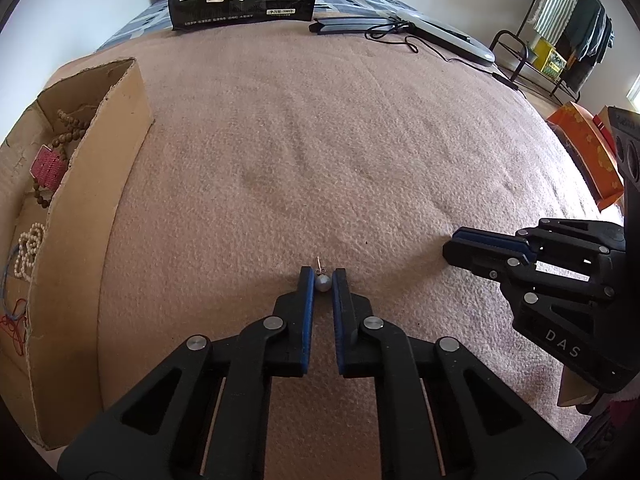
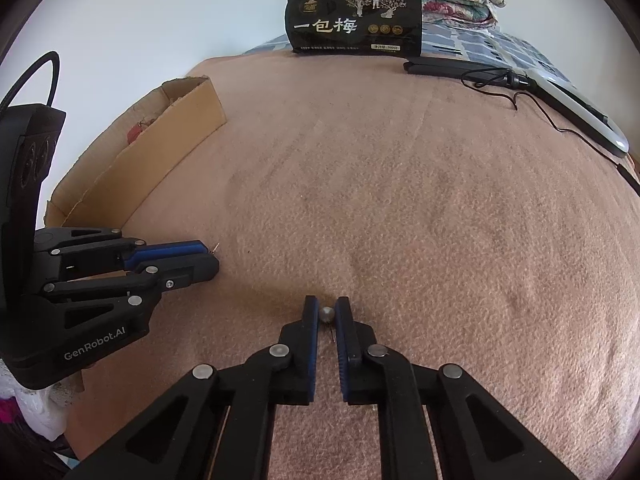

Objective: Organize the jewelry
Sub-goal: 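Lower left tool onto a pearl earring and close on it, then carry the pearl earring in left tool over the box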

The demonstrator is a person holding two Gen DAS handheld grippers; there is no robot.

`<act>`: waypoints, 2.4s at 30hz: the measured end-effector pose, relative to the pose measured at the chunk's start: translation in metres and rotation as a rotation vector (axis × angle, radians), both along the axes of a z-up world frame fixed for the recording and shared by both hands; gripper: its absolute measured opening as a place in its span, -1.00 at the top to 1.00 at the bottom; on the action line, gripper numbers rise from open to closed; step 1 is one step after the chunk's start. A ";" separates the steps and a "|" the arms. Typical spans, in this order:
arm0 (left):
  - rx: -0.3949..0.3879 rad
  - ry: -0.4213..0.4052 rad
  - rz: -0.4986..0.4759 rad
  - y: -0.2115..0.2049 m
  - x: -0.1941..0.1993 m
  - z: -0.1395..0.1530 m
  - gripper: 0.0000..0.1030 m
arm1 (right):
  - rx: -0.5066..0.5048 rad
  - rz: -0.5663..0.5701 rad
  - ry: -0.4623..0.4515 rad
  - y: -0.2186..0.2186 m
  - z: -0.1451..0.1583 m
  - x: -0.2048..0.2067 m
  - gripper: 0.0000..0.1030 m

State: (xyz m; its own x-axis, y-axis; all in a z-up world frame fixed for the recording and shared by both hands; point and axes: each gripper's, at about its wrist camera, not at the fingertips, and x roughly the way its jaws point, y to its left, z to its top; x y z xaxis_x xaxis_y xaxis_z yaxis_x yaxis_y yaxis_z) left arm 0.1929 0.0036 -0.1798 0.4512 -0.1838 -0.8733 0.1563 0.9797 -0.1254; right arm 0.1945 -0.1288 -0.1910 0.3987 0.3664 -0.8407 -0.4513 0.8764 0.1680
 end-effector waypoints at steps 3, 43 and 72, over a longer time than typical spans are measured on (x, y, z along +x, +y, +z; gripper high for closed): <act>0.003 -0.008 0.004 0.000 -0.001 0.002 0.87 | 0.001 -0.001 -0.002 0.000 0.000 0.000 0.88; -0.030 -0.305 0.083 0.041 -0.075 0.130 0.87 | 0.128 -0.054 -0.171 0.002 0.113 -0.047 0.88; -0.016 -0.301 0.314 0.187 -0.086 0.137 0.87 | 0.162 0.146 -0.190 0.140 0.136 -0.039 0.88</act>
